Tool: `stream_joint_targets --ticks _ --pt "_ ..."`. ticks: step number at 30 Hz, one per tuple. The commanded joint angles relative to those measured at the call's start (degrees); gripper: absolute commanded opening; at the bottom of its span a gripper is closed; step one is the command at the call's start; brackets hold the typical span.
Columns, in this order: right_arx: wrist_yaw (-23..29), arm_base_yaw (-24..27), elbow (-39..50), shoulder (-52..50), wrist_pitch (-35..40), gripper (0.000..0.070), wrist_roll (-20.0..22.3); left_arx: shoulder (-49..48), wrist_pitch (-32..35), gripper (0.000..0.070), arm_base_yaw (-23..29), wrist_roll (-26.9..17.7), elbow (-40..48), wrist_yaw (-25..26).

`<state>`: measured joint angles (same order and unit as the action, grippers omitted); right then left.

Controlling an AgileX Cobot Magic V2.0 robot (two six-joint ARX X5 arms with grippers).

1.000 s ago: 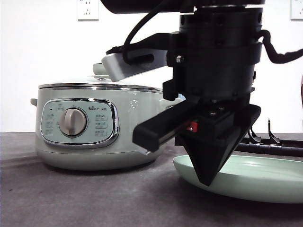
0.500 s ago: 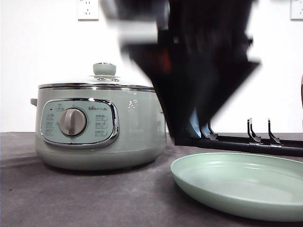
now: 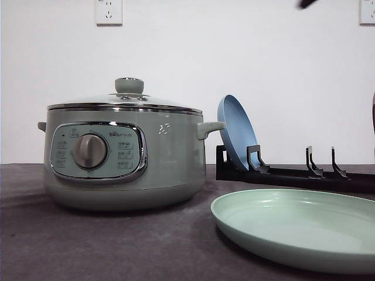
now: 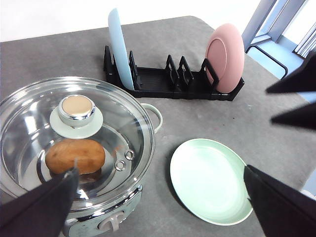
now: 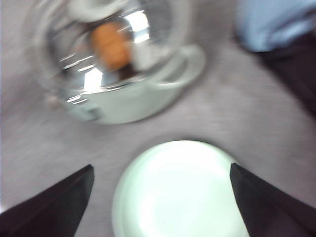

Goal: Transfer potato from steamer to green plate

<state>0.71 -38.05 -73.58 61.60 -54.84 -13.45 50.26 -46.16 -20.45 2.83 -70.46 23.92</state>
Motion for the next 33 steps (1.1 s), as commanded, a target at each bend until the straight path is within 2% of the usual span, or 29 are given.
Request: stream_joint_targets --ticks 1,5,9,14,21,33 --pt "-1.74 3.2 -0.6 -1.51 -0.36 0.0561 4.43 0.39 0.23 0.07 -0.34 -0.68 -1.22 0.17" --pt "-4.07 9.24 0.3 -6.54 -0.86 0.0561 5.82 0.39 -0.13 0.07 -0.7 -0.76 -1.22 0.17" --pt "-3.56 11.77 2.3 -11.83 0.64 0.0561 5.94 0.39 -0.29 0.07 -0.7 -1.01 -1.21 0.17" --pt "-3.76 11.95 6.03 -18.1 2.46 0.0561 5.84 0.41 -0.49 0.07 -0.7 -1.11 -1.21 0.17" --pt "-4.21 11.95 8.15 -22.18 2.08 0.0561 3.48 0.42 -0.73 0.07 -0.7 -1.06 -1.22 0.17" --pt "-11.2 11.95 8.15 -22.36 2.55 0.0561 2.86 2.02 -2.34 0.07 -0.68 -0.74 -2.19 0.11"
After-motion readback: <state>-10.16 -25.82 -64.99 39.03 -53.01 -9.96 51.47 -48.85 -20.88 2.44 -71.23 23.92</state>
